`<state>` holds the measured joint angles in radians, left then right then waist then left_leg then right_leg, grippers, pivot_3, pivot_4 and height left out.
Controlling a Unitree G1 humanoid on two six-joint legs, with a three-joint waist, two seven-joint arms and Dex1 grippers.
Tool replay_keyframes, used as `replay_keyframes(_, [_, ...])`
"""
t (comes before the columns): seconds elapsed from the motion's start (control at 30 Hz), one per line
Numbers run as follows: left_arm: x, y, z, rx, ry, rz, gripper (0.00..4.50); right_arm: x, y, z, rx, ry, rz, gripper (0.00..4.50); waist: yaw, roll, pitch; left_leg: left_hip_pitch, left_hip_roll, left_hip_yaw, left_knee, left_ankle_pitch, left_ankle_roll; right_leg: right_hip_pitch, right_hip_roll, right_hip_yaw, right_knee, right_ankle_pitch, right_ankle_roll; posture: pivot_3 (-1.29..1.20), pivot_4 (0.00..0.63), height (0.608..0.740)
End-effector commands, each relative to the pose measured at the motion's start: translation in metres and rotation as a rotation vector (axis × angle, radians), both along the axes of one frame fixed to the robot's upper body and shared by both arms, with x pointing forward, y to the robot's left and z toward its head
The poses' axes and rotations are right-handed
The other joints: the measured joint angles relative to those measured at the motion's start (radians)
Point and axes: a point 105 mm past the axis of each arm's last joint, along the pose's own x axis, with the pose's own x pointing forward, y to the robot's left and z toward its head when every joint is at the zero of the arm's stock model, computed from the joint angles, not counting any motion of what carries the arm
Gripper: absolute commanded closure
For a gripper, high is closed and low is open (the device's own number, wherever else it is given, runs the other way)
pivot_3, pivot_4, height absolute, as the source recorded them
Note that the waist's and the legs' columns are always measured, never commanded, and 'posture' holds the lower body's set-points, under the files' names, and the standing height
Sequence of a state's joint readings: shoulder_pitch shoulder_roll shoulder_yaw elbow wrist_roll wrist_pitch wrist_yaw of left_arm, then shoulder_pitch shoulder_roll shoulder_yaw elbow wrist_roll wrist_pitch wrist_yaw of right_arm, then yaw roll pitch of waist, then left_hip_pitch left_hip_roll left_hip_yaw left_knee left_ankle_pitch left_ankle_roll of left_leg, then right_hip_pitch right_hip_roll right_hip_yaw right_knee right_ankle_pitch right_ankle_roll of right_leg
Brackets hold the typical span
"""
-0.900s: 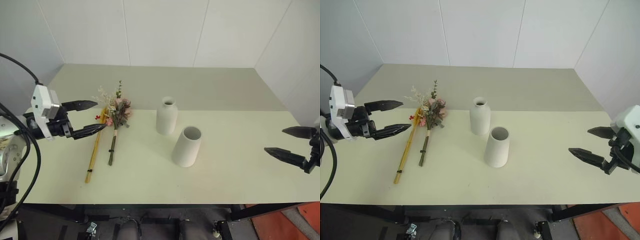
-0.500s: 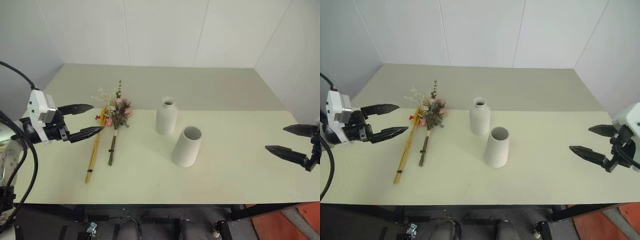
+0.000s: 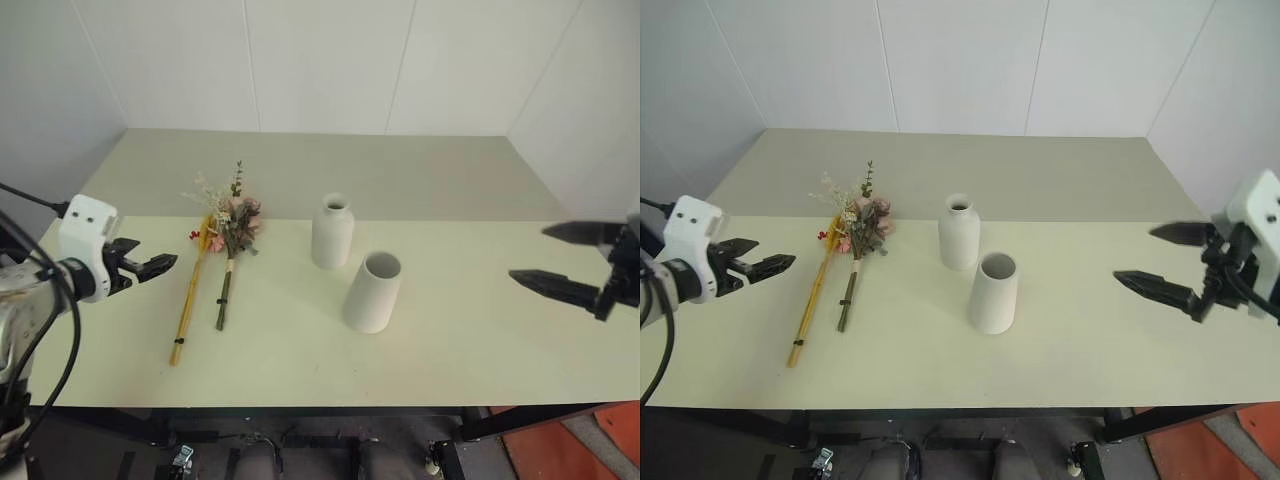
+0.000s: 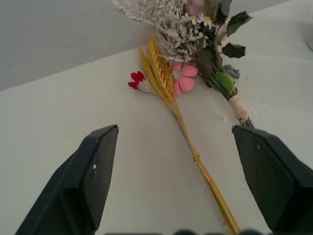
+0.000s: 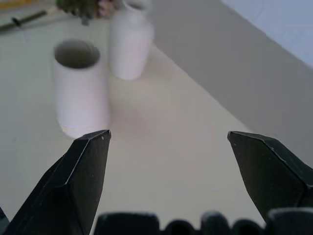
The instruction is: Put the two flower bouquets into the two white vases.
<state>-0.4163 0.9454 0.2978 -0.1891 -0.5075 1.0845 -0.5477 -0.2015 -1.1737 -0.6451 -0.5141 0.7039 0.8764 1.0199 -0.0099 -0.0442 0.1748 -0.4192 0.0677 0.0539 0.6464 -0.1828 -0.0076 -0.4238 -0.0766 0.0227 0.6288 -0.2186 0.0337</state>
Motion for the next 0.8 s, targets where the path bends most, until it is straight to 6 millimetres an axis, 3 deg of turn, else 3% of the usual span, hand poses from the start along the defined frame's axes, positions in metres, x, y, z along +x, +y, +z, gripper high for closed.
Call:
replay_keyframes(0.03, [0.014,-0.016,-0.007,0.002,0.065,0.027,0.45,-0.004,0.024,0.007,-0.02,0.0,0.116,0.0,0.004,0.0,0.0,0.0,0.0,0.0,0.0,0.0,0.0,0.0,0.0,0.0,-0.001,0.0,0.0,0.0,0.15,0.74])
replay_keyframes(0.17, [0.025,-0.03,-0.029,0.002,0.176,0.034,0.45,-0.001,0.032,0.002,-0.047,0.027,0.154,0.0,0.006,0.0,0.0,-0.003,-0.001,0.0,0.0,0.0,0.0,-0.001,0.0,0.0,-0.003,0.001,-0.001,0.0,0.15,0.74])
replay_keyframes(0.57, [0.037,-0.023,-0.065,0.039,0.326,0.118,0.45,-0.009,0.026,-0.012,-0.041,0.061,0.09,0.0,0.008,-0.001,0.0,-0.004,-0.001,0.0,0.0,0.0,0.0,-0.003,0.0,0.0,-0.001,0.003,-0.005,0.0,0.15,0.74])
replay_keyframes(0.67, [0.037,-0.02,-0.07,0.041,0.347,0.126,0.99,-0.01,0.023,-0.011,-0.037,0.054,0.075,0.0,0.009,-0.001,0.0,-0.004,-0.001,0.0,0.0,0.0,0.0,-0.003,0.0,0.0,-0.001,0.003,-0.005,0.0,0.15,0.74])
replay_keyframes(0.8, [0.039,-0.018,-0.072,0.037,0.351,0.132,2.24,-0.01,0.021,-0.012,-0.036,0.053,0.064,0.0,0.009,-0.001,0.0,-0.003,-0.001,0.0,0.0,0.0,0.0,-0.002,0.0,0.0,-0.001,0.003,-0.005,0.0,0.15,0.74])
